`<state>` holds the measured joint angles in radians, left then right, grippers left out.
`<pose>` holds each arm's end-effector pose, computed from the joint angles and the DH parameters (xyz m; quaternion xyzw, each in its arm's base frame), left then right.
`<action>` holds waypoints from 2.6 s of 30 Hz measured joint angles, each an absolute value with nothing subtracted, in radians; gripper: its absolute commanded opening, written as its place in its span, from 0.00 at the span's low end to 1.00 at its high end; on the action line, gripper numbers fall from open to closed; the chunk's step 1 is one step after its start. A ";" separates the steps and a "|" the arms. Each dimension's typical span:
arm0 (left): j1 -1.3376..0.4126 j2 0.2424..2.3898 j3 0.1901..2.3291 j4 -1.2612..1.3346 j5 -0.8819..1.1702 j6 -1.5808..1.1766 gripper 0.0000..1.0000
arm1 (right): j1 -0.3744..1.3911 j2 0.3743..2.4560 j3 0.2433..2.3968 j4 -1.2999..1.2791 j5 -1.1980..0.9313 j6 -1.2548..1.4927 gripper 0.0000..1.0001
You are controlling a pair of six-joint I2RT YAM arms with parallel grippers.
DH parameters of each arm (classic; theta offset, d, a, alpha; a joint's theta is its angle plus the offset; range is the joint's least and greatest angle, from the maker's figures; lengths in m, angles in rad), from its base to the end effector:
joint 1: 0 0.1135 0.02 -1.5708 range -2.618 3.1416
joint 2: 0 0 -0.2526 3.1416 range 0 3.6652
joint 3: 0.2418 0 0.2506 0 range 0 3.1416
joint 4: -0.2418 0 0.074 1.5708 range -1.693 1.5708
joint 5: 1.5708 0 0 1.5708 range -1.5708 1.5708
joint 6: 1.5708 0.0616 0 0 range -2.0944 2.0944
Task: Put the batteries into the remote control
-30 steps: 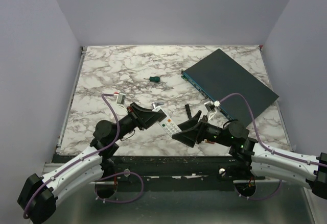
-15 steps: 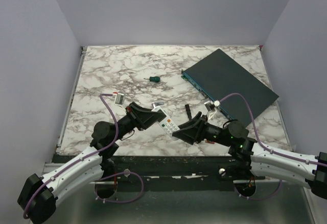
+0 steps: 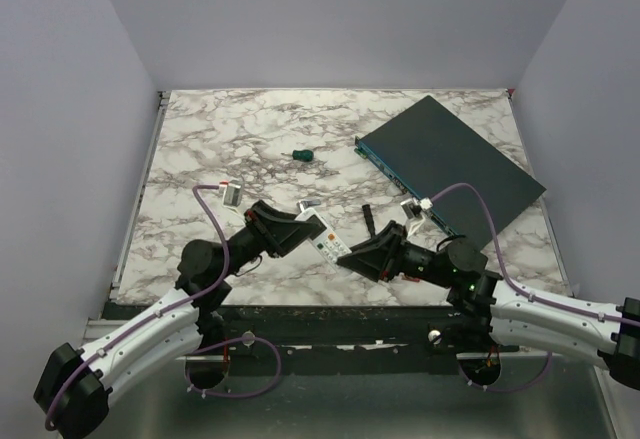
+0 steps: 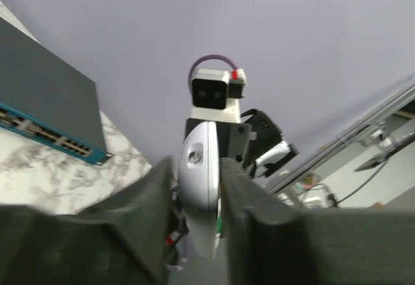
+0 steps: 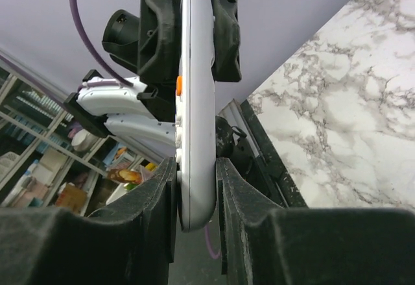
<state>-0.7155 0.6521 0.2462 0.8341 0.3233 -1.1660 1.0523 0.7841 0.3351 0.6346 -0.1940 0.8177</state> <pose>0.1282 -0.1374 0.2808 0.0128 0.5504 -0.7221 0.4188 0.0980 0.1957 0.2651 -0.1484 0.6224 0.6530 0.4051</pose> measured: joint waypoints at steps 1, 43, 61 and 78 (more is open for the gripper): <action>-0.715 0.649 0.246 0.830 0.323 -1.170 0.65 | 1.052 0.779 0.333 0.634 -0.188 0.813 0.01; -0.715 0.751 0.952 -0.528 -0.010 -1.164 0.99 | 1.488 1.242 0.572 0.836 1.065 -0.814 0.01; -0.715 0.706 0.886 -0.500 0.019 -1.196 0.97 | 1.607 1.569 0.502 1.459 1.092 -1.506 0.01; -0.715 0.754 0.830 -0.425 0.077 -1.187 0.51 | 1.648 1.633 0.573 1.473 1.096 -1.571 0.01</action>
